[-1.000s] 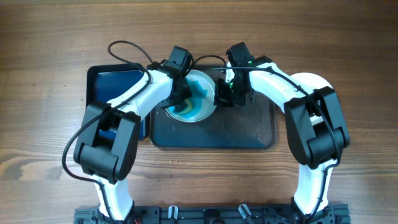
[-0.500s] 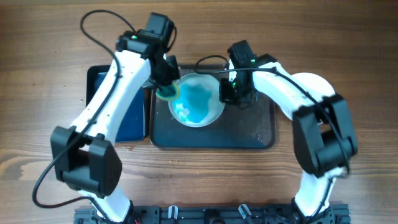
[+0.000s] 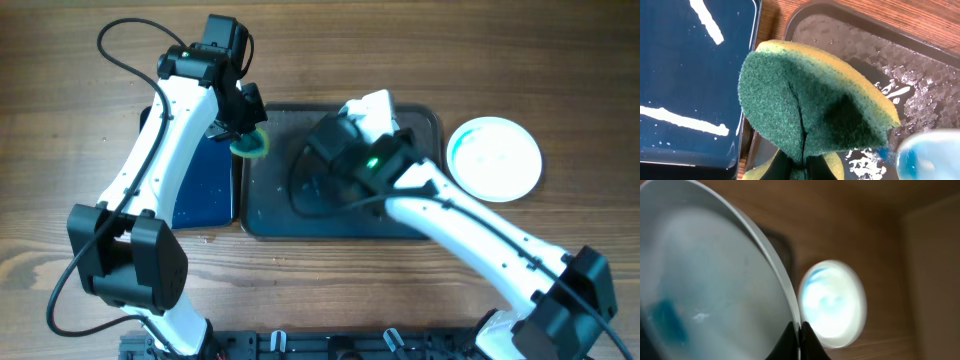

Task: Clean dirty plates on tray and stack at the side
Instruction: 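Carry the cleaned plate right and stack it on the side plates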

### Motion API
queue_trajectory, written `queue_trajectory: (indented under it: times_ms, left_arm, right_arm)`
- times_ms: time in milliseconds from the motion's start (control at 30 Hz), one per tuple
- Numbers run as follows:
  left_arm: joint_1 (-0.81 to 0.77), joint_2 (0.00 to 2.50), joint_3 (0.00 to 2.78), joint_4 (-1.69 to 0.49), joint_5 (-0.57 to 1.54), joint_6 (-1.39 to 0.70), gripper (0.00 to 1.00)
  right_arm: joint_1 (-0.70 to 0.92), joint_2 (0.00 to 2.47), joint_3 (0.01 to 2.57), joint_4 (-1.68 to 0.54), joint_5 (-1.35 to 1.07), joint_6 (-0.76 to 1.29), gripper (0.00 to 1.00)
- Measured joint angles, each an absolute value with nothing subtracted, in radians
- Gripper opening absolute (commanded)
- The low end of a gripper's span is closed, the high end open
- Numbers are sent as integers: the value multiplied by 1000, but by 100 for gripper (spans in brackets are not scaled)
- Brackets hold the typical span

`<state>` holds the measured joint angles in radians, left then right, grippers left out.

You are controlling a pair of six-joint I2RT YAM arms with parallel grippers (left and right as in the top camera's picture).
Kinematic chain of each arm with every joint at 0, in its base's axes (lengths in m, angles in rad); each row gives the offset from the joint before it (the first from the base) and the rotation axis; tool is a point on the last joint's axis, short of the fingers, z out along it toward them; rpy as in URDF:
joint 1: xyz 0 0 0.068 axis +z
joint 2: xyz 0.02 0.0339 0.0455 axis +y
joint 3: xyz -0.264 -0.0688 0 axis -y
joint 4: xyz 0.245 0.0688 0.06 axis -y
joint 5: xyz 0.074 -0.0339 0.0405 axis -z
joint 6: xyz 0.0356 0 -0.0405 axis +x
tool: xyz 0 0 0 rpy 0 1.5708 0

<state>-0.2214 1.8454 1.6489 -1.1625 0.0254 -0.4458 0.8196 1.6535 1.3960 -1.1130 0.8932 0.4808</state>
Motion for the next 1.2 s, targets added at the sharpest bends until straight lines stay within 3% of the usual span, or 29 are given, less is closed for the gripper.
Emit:
queue_trajectory:
  times_ms: [167,400,567,733,767,1000,1200]
  left_arm:
    - [-221,1845,1649,-1153,25,-446,4]
    - [-221,1845,1649,-1145,25,-446,4]
    - [-221,1845,1649,-1144,25,-446,4]
    - [-221,1845,1649,-1144,25,-446,4]
    - [-221,1845,1649,-1145,25,-446,4]
    - [-221,1845,1649,-1141,26,-446,4]
    - [-221,1845,1649,-1133,42,-446,4]
  right_arm:
    - [977,1654,1396,-1167,1195,507,4]
    - [1098,1651,1396,-1166,1436,485,4]
    - [1108,1650,1396,-1171,1340,494,4]
    - [1045,1649,1396,-1171,1016,607,4]
    - [988,1649,1396,-1143,842,628,4]
    - [543,1628,1396,-1034,227,551,4]
    - [-29,1578,1396,-1064,-22,491,4]
